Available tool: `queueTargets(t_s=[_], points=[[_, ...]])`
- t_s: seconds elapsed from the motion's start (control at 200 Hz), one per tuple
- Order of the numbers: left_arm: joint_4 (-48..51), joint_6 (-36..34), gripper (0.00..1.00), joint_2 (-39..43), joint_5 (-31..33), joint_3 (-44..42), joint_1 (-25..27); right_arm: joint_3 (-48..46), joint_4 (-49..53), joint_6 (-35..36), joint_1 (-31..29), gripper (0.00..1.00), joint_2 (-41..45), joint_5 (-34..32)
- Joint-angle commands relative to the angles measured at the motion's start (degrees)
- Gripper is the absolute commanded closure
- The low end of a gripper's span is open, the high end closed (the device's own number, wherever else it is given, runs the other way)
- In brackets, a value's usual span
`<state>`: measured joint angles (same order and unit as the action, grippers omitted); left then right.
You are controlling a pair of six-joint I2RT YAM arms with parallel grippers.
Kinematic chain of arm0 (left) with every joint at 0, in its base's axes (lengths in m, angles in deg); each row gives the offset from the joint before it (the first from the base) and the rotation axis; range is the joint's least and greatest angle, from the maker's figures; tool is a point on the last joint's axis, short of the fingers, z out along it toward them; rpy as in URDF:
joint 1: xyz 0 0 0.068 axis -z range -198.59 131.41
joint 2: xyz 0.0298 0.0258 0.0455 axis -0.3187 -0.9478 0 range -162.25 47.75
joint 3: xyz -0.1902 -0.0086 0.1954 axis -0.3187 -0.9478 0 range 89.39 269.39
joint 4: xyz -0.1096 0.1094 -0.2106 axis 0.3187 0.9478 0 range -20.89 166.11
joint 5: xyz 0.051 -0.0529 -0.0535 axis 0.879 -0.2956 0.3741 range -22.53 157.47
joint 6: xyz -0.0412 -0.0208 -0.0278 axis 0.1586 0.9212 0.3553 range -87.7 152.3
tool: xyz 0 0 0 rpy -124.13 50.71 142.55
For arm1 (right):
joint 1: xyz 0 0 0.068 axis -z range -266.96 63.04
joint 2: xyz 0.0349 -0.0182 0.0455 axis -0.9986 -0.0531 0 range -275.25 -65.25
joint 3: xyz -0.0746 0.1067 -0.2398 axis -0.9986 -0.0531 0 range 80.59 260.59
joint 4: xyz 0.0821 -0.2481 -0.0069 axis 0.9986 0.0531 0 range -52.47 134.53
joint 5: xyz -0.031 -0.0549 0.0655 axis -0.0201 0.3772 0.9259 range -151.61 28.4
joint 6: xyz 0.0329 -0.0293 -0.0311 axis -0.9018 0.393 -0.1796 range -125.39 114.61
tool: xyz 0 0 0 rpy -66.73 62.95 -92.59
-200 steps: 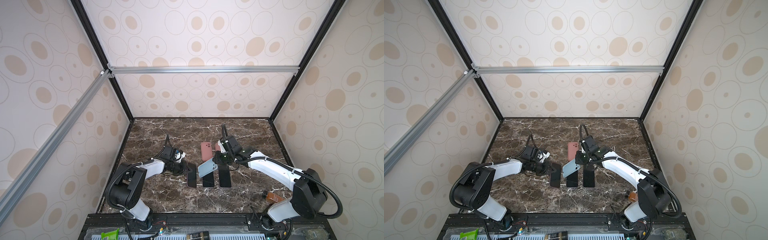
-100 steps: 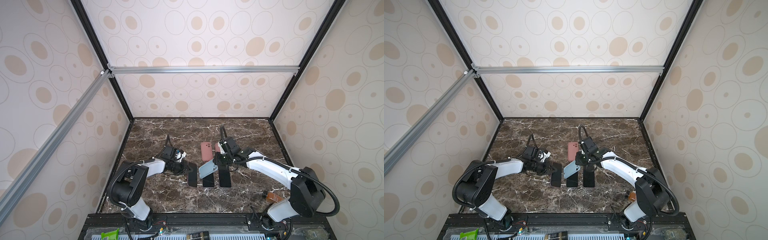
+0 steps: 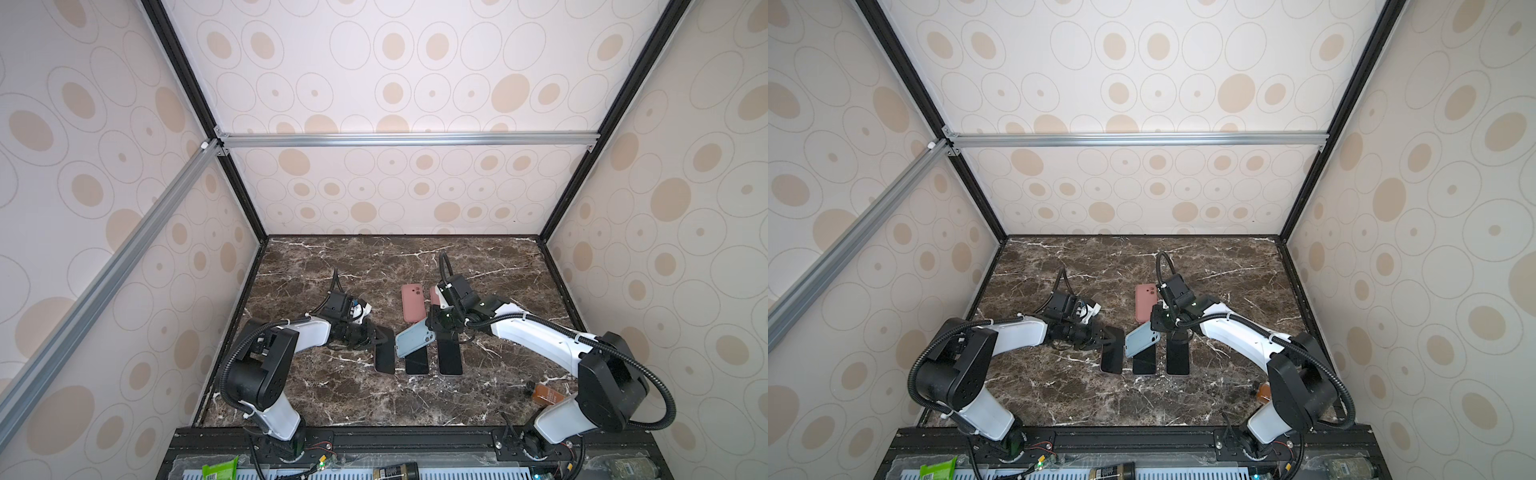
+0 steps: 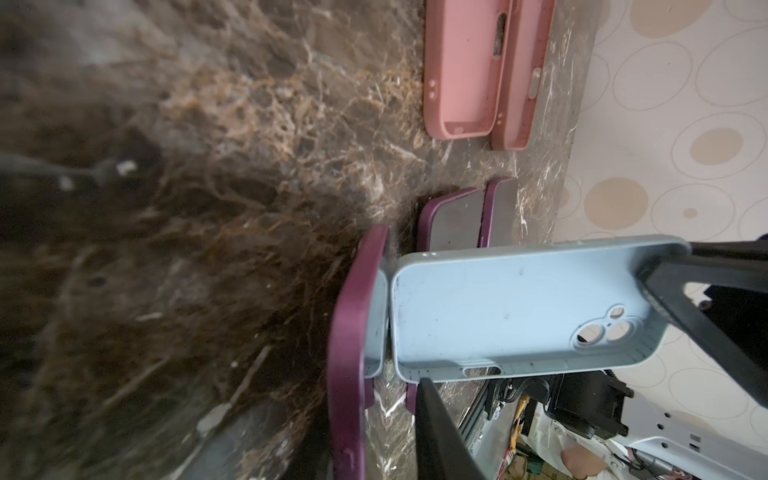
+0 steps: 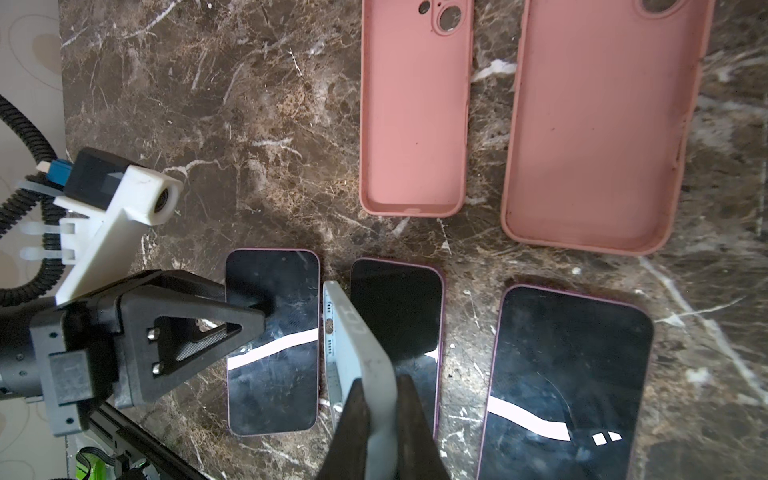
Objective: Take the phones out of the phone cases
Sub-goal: 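Set the black phone down beside the other black phones with the left gripper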
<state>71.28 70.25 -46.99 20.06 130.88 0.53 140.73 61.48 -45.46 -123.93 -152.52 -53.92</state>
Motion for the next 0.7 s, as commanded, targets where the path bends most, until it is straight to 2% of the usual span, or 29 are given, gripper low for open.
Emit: queueTargets(t_s=[0.0,0.16,0.43,0.695], points=[[-0.4,-0.2,0.66,-0.7,0.1,0.2,-0.8,-1.0,-0.2,-1.1,-0.4,1.00,-0.9,-0.8],[0.3,-0.5,0.56,-1.0,1.2,-1.0,-1.3,-1.1,0.0,-0.9,-0.5,1.00,-0.8,-1.1],[0.6,-0.4,0.49,-0.3,3.1,-3.2,-1.6,-0.9,-0.1,-1.0,-0.4,1.00,-1.4,-0.9],[8.1,-4.7,0.38,1.6,8.0,-0.7,-3.0,0.8,0.9,-0.1,-0.4,1.00,-0.2,-0.7]])
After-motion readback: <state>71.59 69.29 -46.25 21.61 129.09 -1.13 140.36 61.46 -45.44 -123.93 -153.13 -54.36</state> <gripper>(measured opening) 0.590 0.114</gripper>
